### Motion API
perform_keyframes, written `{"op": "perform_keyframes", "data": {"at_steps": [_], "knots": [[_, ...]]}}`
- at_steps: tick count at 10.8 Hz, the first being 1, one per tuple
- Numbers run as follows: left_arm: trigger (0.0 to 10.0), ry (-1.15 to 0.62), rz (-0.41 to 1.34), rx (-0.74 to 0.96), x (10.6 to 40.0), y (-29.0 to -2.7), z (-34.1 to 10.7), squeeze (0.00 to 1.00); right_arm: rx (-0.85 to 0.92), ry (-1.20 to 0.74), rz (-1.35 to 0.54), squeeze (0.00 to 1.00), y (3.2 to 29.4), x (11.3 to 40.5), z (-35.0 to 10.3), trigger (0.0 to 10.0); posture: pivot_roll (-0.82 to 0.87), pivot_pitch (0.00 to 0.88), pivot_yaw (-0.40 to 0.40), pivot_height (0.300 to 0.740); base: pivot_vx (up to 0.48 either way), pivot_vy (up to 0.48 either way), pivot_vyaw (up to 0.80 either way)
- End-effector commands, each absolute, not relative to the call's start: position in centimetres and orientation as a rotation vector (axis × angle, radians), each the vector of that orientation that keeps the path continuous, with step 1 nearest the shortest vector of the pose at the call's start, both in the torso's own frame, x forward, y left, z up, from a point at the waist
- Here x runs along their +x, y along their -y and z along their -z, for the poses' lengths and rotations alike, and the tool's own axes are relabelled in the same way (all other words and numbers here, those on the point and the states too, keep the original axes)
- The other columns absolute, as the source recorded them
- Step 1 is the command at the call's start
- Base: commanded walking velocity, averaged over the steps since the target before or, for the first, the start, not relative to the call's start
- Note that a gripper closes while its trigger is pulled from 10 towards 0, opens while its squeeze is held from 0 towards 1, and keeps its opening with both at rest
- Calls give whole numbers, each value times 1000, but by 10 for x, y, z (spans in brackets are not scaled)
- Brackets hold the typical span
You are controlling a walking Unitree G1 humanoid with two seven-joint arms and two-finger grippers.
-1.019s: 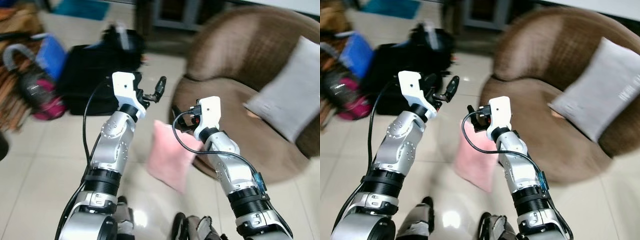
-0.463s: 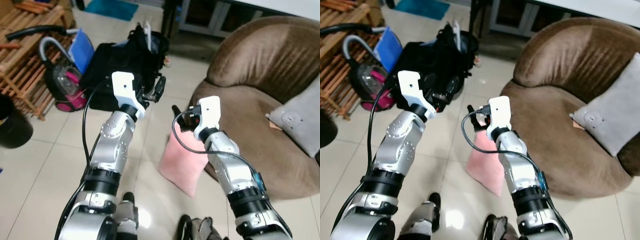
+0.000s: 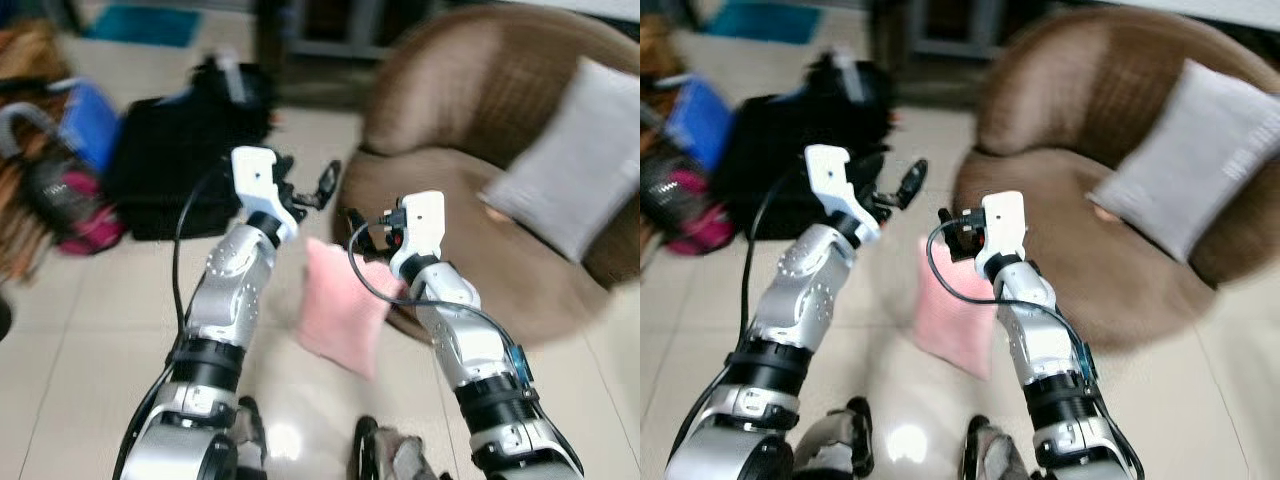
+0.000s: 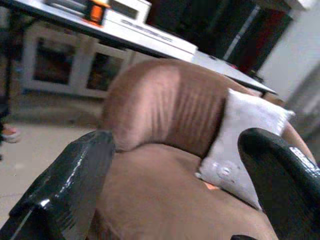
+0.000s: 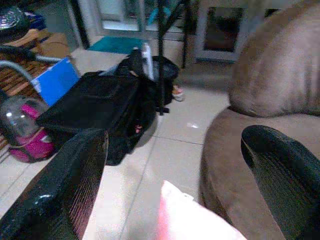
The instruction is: Move the pillow to the sofa from floor
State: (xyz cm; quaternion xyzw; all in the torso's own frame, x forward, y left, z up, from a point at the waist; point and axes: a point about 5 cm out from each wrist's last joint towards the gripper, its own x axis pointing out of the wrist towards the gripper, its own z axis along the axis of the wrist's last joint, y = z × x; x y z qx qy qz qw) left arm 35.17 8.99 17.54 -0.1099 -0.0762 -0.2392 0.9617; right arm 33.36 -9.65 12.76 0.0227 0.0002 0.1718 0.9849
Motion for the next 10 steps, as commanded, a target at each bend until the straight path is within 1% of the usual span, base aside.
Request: {"op": "perform_keyframes", "data": {"at_steps": [1,3,8,10], "knots": [[10000,137,498,-194,349,-85,-170,0,60,-16,-333,0,101,332,-124,10000,124,232,-106,740,0,0,-800],[10000,131,502,-190,348,-85,-168,0,67,-21,-334,0,101,331,-123,10000,124,237,-103,740,0,0,-800],[10000,107,539,-189,347,-82,-166,0,39,6,-322,0,100,331,-126,10000,124,244,-99,740,0,0,0],[10000,111,572,-153,345,-81,-165,0,39,1,-329,0,99,330,-125,10000,123,247,-99,740,0,480,0]]}}
